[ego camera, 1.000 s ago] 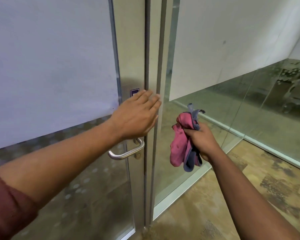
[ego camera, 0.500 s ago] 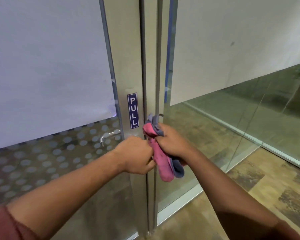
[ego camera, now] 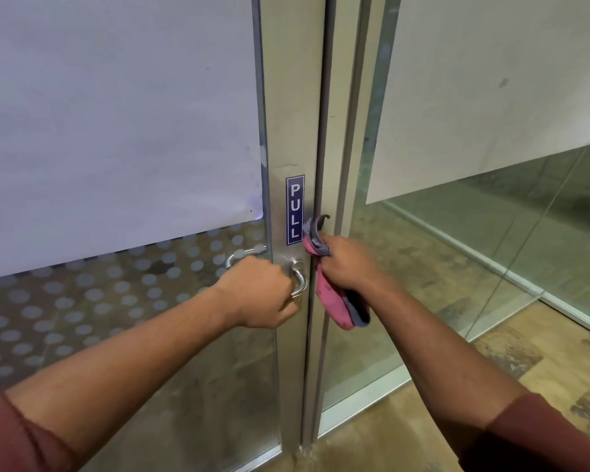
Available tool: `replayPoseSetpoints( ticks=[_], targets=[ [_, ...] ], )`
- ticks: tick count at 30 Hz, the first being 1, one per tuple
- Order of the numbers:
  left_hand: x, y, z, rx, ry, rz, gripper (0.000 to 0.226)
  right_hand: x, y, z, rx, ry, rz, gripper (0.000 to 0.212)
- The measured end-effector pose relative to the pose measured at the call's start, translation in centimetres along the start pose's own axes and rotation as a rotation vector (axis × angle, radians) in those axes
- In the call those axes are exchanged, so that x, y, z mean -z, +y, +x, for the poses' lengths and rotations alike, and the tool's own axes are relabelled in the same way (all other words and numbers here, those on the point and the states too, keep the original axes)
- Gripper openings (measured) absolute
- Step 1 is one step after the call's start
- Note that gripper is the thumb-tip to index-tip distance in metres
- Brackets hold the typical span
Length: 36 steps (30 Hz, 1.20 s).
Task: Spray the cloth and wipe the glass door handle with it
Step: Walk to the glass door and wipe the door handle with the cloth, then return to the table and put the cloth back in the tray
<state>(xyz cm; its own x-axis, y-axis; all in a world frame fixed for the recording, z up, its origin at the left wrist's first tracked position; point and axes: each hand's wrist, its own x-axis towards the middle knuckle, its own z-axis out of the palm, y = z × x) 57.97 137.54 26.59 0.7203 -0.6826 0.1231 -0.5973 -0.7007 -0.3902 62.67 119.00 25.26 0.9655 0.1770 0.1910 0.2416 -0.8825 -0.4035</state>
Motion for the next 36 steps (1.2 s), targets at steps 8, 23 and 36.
replayPoseSetpoints(
  ticks=[8,23,36],
  targets=[
    [-1.1,1.3,2.1,0.057,0.110,-0.133,0.028,1.0,2.3,-1.3,-0.165,0.050,0.563,0.013],
    [-1.2,11.7,15.4,0.490,-0.080,-1.565,0.059,8.0,13.0,-7.2,-0.300,0.308,0.904,0.023],
    [2.7,26.7,26.3,0.287,-0.203,-1.915,0.022,14.2,27.4,-16.5,-0.454,0.437,0.955,0.010]
  ],
)
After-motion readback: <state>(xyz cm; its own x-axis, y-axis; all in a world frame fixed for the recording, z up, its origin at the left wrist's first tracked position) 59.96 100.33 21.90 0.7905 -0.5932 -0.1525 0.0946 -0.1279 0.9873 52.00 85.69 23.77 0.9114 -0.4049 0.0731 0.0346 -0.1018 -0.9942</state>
